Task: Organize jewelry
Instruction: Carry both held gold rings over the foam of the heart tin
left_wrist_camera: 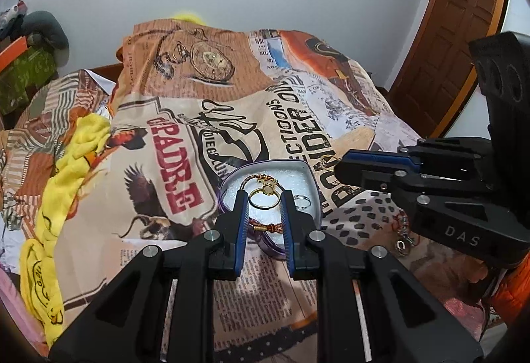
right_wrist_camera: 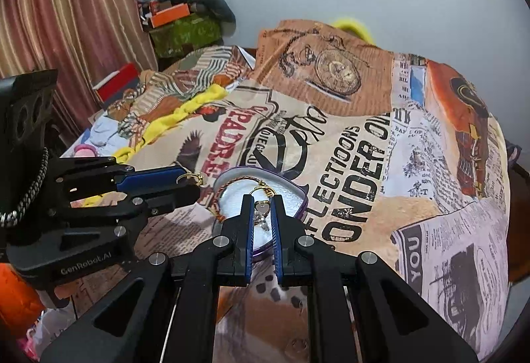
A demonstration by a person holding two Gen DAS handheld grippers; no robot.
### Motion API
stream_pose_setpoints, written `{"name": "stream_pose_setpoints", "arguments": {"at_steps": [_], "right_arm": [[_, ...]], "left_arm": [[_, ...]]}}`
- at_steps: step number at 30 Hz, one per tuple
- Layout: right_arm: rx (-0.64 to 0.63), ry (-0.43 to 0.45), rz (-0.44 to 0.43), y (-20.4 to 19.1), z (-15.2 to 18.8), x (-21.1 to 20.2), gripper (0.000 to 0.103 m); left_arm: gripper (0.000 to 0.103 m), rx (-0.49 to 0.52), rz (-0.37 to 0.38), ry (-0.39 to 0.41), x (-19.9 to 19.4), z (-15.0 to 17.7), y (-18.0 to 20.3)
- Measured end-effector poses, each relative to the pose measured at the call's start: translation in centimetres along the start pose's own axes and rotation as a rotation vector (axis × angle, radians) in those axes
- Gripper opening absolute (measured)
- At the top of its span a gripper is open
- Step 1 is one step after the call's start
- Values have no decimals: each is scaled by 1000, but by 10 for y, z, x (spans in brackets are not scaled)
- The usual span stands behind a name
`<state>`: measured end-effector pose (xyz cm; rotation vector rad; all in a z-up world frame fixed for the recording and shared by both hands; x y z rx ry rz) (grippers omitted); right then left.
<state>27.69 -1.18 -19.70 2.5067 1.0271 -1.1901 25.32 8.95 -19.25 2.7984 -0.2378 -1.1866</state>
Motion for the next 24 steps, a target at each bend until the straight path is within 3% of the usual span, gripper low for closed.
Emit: {"name": "stream_pose_setpoints", "arguments": {"at_steps": [12,24], "right_arm": [[5,-103,14,9,-2,37,9],[1,-129,17,11,2,50,9]], "left_arm": [[18,12,5,-58,36,-4,-5],[18,-2,12,-83,46,-4,-9]]}}
Point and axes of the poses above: each gripper's, at about its wrist camera, not at the fingertips, and x roughly the way its jaws point, y to its right, z to its underside, the point moved 2 cm from there along x, roughly the way its jaws point, and after that the axes turned 4 degrees about x, right-handed, at the moved point
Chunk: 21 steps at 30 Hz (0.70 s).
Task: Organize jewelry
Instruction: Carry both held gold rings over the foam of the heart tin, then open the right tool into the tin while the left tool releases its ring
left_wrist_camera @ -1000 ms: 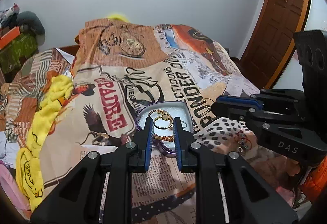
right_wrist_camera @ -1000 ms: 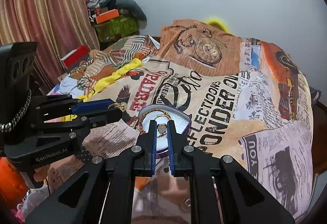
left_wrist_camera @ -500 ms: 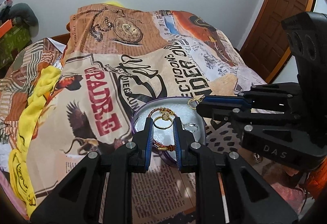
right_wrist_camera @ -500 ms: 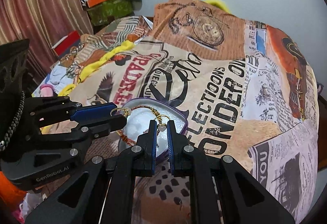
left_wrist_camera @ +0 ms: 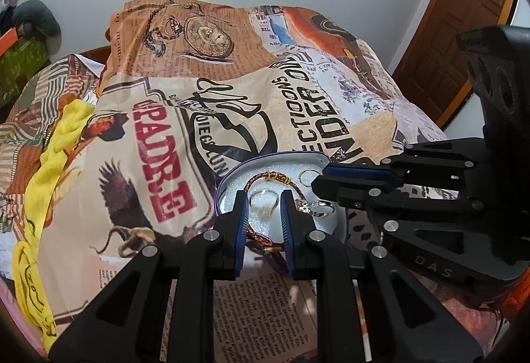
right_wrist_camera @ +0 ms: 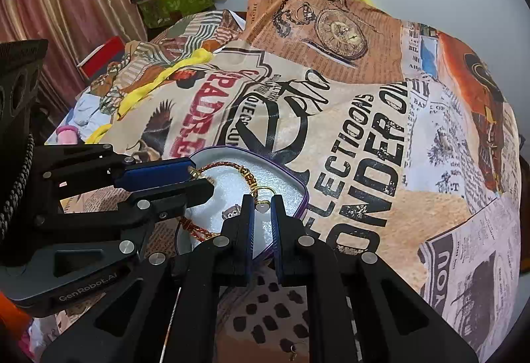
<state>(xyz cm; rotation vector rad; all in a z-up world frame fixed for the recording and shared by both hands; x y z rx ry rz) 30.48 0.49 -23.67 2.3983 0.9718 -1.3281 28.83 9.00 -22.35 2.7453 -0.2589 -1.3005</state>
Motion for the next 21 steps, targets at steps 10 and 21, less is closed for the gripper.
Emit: {"name": "stream_pose_setpoints", "arguments": {"at_steps": [10,21], "right_arm": [[-21,-11,15,-4,-1,-3,9],[-33,36,67,-8,3,-30,28]], "left_arm": [[18,8,-14,13,-14,-2,4],[18,7,-48,54,-49,-3,7]]}}
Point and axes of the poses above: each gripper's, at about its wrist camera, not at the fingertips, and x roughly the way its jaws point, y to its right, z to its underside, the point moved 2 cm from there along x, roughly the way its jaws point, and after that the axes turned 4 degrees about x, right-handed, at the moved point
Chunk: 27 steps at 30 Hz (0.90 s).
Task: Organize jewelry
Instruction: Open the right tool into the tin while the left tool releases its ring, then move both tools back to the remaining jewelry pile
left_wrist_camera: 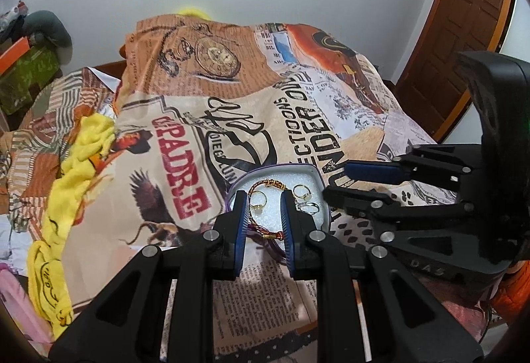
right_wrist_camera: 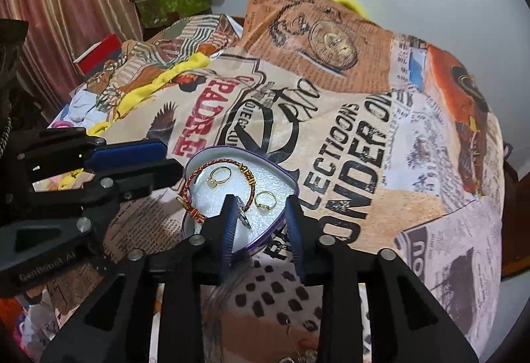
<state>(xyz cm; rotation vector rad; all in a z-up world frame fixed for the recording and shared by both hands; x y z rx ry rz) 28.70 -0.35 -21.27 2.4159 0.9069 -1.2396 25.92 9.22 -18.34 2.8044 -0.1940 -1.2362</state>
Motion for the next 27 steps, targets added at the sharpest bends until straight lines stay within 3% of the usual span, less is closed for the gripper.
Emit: {"name": "stream_pose_setpoints", "arguments": {"at_steps": [16,20,27], "right_arm": [[41,163,31,14,12,-84,28],[52,191,48,20,20,-99,28],[91,186,85,39,44,-108,28]], "left_arm": [[21,42,-5,89,-60,-9,34],[32,70,-13,103,-66,-9,49],[32,102,28,54,-52,1,77]]}}
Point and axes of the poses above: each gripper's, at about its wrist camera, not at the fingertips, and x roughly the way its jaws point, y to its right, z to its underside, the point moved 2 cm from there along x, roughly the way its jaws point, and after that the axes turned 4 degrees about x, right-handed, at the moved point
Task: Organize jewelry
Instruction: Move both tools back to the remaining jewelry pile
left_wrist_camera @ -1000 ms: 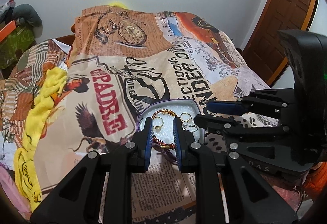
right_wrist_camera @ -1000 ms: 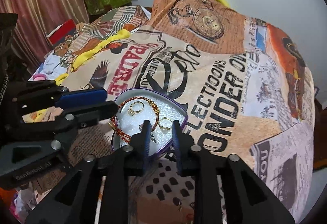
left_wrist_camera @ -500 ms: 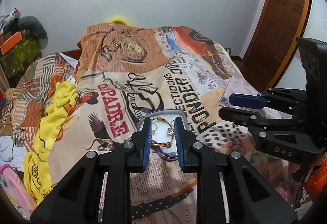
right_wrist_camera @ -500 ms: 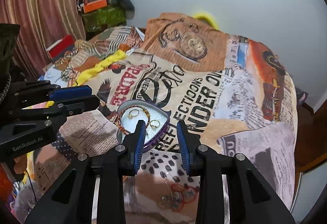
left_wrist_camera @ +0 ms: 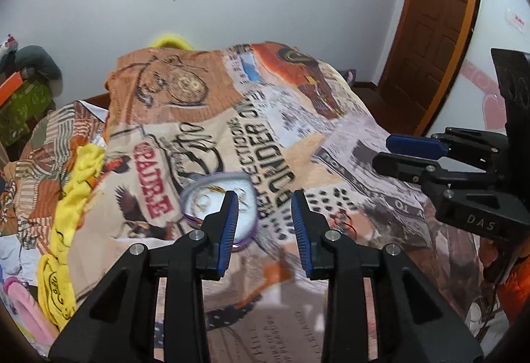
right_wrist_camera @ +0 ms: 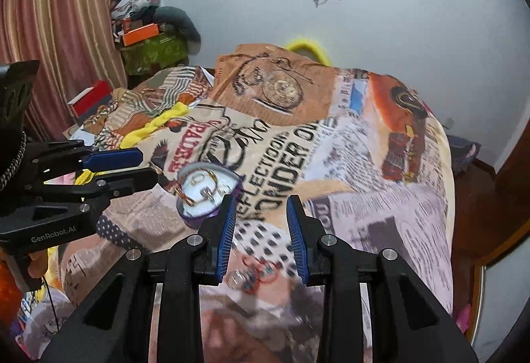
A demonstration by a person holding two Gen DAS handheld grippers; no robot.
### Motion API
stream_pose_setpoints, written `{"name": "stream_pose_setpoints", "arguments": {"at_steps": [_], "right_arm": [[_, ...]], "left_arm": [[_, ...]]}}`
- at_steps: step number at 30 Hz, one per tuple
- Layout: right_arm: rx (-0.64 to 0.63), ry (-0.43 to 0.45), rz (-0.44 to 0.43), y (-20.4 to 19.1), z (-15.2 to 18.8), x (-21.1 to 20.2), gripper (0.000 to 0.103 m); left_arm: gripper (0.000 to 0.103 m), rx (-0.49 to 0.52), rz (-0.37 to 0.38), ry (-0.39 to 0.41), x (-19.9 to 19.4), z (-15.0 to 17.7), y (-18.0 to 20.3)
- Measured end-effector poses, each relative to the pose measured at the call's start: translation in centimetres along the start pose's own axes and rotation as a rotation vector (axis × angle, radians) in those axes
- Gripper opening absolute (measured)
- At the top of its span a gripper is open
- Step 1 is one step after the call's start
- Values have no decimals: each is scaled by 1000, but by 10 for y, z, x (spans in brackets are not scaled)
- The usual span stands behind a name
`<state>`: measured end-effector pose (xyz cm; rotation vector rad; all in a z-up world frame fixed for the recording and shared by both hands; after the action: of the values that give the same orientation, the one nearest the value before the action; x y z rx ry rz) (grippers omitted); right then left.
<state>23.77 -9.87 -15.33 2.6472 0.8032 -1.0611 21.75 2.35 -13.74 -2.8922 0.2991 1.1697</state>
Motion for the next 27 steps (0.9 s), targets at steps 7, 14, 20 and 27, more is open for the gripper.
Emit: {"name": "stream_pose_setpoints", "arguments": {"at_steps": [7,14,20,27], "right_arm": [[46,-33,22,26,22,-4,28],[98,-72,21,45,45,-2,28],[105,-107,24,51,60,4,28],[115,-136,2,53,69,11,28]], "left_arm": [[32,20,63,-89,30,18,28],[32,66,111,-165,53,34,55],[32,101,123,-209,71,43,69],[32,122,142,-215,83,42,74]]}}
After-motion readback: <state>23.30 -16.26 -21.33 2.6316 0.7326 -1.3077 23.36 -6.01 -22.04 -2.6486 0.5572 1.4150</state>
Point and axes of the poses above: each gripper's, at about its wrist camera, not at the fingertips, and x roughly the way its jaws point, y to its right, z to its underside, the point moved 2 cm from there along x, roughly the way its jaws point, and after that the axes turned 4 degrees about x, right-handed, at the moved point
